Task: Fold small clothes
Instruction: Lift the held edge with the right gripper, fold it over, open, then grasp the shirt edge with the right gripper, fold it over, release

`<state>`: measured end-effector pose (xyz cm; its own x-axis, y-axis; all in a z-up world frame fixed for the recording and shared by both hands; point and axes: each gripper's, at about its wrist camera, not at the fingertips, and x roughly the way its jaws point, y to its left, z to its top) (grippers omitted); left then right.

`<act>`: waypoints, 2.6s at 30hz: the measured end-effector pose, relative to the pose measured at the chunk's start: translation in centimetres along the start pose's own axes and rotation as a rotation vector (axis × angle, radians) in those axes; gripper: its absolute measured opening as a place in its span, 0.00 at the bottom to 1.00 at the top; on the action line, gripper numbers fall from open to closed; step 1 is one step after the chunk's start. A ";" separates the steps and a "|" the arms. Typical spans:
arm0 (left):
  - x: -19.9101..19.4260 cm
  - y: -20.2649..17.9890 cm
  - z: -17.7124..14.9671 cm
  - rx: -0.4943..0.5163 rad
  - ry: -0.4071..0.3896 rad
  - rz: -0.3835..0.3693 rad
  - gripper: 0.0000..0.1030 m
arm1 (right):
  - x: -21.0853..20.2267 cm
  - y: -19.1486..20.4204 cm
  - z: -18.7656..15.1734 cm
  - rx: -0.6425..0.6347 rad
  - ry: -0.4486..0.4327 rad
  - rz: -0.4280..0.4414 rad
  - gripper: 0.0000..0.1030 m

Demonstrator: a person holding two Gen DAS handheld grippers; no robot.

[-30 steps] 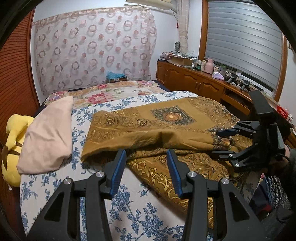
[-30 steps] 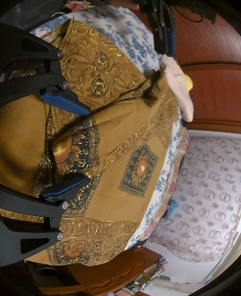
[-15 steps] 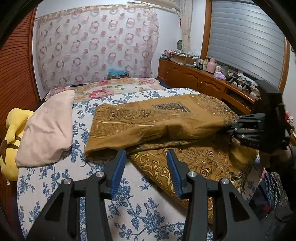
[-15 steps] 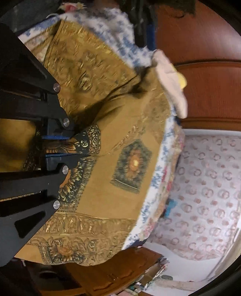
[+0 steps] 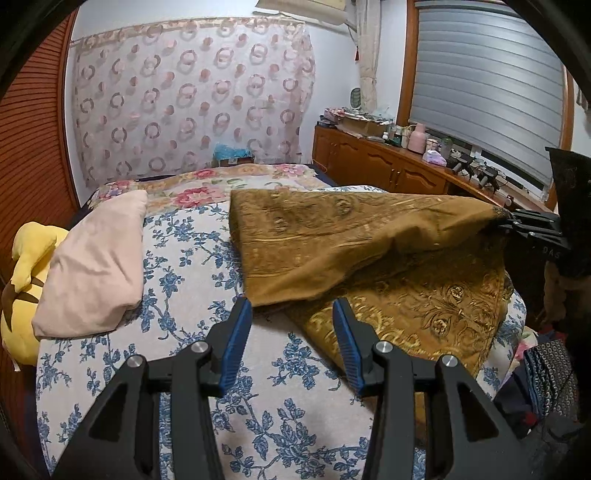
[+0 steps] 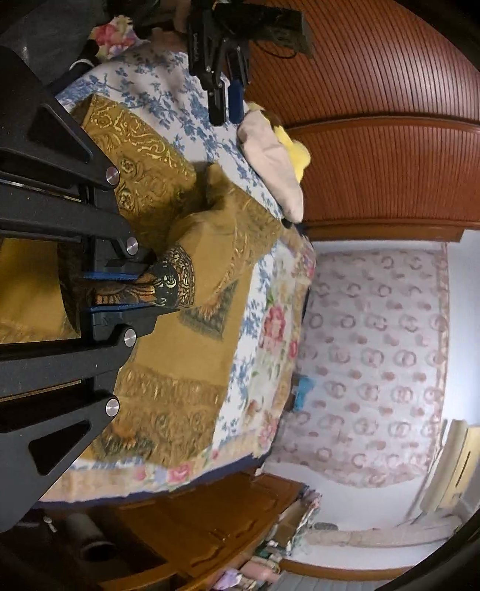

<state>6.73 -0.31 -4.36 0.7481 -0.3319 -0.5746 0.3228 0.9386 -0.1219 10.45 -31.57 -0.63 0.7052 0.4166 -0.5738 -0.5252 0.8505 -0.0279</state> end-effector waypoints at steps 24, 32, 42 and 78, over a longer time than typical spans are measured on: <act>0.5 -2.3 0.2 0.040 0.009 -0.040 0.43 | -3.9 -5.8 -4.4 0.090 0.051 -0.176 0.06; 0.9 -2.3 0.2 0.040 0.020 -0.043 0.43 | -2.0 -7.0 -7.8 0.131 0.157 -0.198 0.11; 1.2 -2.5 0.1 0.043 0.021 -0.044 0.43 | -4.4 -6.3 -5.8 0.077 0.092 -0.230 0.58; 2.1 -1.7 -1.2 0.020 0.070 -0.048 0.43 | 14.4 2.4 0.0 -0.181 0.317 0.113 0.16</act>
<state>7.06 -2.46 -6.28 0.6890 -0.3686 -0.6241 0.3697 0.9193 -0.1348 19.33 -23.50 -8.98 0.4706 0.3601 -0.8055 -0.6864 0.7231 -0.0777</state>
